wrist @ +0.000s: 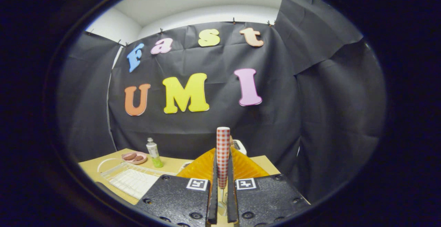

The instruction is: Take the plate from the dish rack, then take the spoon from the basket and place it into the plate.

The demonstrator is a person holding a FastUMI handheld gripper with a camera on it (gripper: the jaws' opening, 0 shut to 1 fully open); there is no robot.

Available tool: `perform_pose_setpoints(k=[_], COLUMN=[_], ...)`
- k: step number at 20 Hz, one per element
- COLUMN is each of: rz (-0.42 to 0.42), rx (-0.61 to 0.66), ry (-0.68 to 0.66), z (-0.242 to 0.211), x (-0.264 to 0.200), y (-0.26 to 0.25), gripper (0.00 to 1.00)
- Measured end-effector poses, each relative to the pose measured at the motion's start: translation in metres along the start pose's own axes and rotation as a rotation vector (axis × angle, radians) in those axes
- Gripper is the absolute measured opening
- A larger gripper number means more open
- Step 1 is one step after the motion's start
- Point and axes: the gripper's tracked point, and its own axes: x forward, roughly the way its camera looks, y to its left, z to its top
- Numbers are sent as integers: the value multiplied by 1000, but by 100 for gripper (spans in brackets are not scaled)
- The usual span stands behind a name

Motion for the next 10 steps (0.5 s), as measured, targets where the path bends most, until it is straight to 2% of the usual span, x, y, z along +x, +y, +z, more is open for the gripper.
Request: perform_pose_setpoints(k=[5, 10], rz=[32, 8], rx=[41, 59], ry=[-60, -29], z=[2, -41], x=[-61, -98], y=[51, 102], gripper=[16, 16])
